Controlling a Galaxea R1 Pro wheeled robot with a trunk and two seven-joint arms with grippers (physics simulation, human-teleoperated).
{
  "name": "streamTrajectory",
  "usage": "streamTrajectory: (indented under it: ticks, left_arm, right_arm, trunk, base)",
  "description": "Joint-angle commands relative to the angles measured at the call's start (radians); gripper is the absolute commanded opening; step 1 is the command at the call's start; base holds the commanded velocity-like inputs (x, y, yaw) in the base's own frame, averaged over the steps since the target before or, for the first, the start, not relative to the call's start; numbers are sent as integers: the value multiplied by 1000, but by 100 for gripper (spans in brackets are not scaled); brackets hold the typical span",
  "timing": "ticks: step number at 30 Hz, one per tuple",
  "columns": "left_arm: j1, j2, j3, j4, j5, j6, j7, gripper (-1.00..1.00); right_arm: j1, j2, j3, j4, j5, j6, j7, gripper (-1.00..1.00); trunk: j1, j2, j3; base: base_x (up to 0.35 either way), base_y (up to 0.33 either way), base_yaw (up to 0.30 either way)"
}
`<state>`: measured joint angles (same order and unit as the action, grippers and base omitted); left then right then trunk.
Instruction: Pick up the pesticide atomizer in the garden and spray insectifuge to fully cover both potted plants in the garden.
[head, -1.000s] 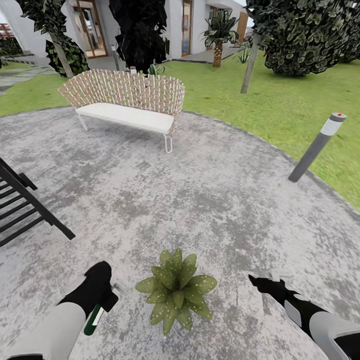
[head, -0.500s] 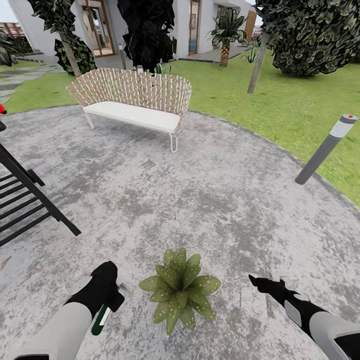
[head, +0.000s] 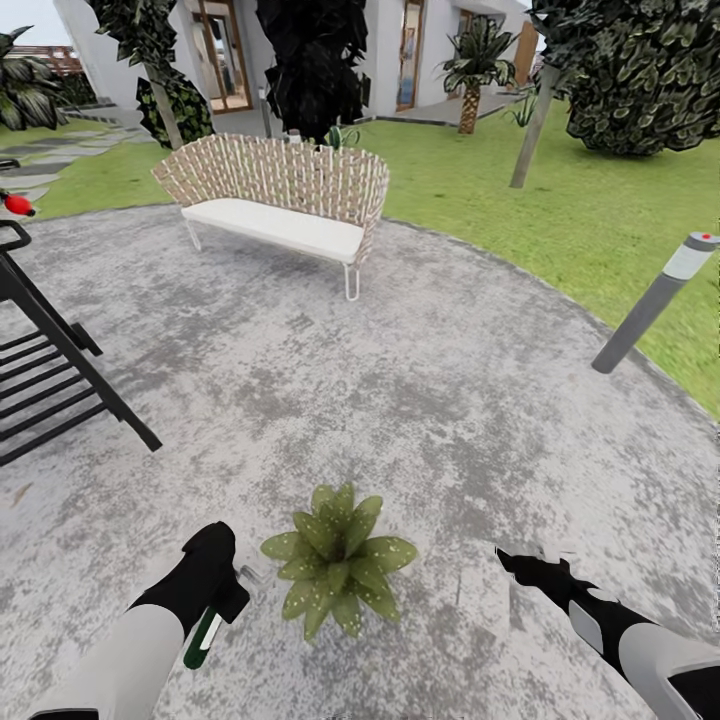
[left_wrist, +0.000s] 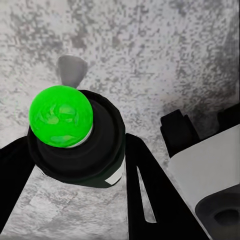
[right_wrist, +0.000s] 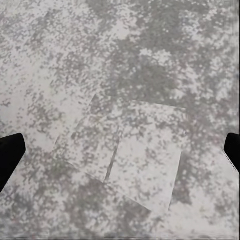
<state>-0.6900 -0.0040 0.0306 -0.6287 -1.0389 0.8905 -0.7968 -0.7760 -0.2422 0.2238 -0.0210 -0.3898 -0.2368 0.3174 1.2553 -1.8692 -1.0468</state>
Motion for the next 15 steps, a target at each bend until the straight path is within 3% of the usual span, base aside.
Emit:
streamTrajectory:
  ticks: [1,15]
  left_arm:
    - [0,-1,3,-2,-10,2,-10,-100]
    - [0,-1,3,-2,-10,2,-10,-100]
  right_arm:
    - [0,0,8,1,-11,-2,5,100]
    - [-1,0,8,1,-11,-2,5,100]
  trunk:
    - [-1,0,0]
    - [-1,0,21]
  base:
    - [-236,-265,12]
    - [-237,-233,1]
